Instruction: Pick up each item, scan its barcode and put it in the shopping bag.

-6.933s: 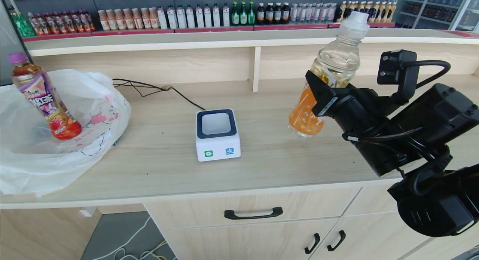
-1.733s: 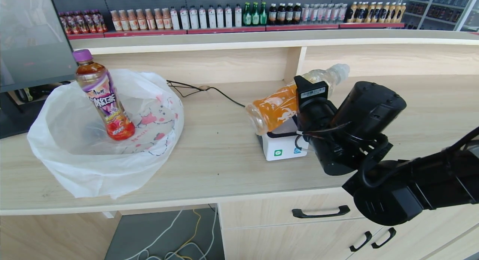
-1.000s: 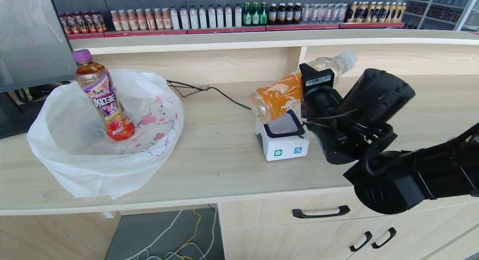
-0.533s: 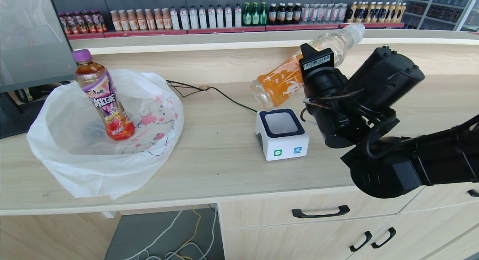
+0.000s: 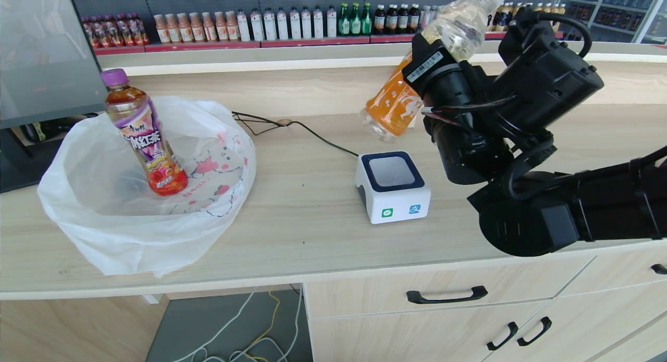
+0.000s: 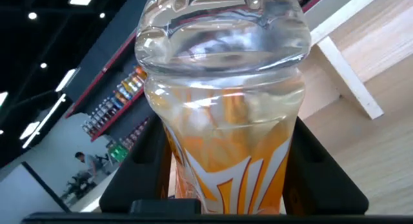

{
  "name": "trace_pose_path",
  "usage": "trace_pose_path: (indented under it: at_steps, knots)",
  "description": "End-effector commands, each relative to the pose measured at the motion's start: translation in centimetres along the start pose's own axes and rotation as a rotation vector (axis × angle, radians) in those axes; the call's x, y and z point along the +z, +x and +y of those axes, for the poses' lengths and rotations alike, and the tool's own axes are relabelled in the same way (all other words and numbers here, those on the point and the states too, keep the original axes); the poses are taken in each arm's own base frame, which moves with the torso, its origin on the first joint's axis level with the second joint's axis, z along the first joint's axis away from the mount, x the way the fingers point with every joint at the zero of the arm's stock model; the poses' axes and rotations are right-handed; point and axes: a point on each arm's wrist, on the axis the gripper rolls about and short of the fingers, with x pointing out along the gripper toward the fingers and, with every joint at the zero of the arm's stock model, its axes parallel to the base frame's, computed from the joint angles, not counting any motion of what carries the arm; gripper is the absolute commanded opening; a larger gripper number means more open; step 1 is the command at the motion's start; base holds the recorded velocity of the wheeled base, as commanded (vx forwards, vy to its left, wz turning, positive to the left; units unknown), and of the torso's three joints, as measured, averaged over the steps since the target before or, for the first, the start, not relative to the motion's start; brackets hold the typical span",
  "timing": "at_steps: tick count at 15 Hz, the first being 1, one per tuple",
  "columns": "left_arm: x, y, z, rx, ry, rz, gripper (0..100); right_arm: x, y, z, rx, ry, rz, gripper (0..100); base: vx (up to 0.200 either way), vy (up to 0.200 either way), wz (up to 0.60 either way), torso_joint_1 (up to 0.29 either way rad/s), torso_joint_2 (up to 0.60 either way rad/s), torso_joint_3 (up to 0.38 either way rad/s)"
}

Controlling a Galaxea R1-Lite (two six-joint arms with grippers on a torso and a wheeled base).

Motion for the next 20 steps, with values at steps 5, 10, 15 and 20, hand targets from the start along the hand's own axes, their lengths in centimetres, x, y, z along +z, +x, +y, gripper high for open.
trace_pose_path:
  at_steps: [5,10,15,20]
  knots:
    - [0.0,0.0,0.0,0.001,-0.002,0.000,100,0.0,-0.1,0.4,0.028,-0.431,-0.129,0,0.000,0.000,0.00,0.000,0.00,0.000]
    - [0.0,0.0,0.0,0.003,-0.002,0.000,100,-0.9,-1.3,0.0,0.136,-0.616,-0.113,0,0.000,0.000,0.00,0.000,0.00,0.000]
    - [0.0,0.0,0.0,0.003,-0.005,0.000,100,-3.3,-2.1,-1.4,0.230,-0.533,-0.074,0,0.000,0.000,0.00,0.000,0.00,0.000]
    - [0.0,0.0,0.0,0.003,-0.006,0.000,100,-3.4,-1.5,-3.2,0.291,-0.506,-0.064,0,0.000,0.200,0.00,0.003,0.00,0.002]
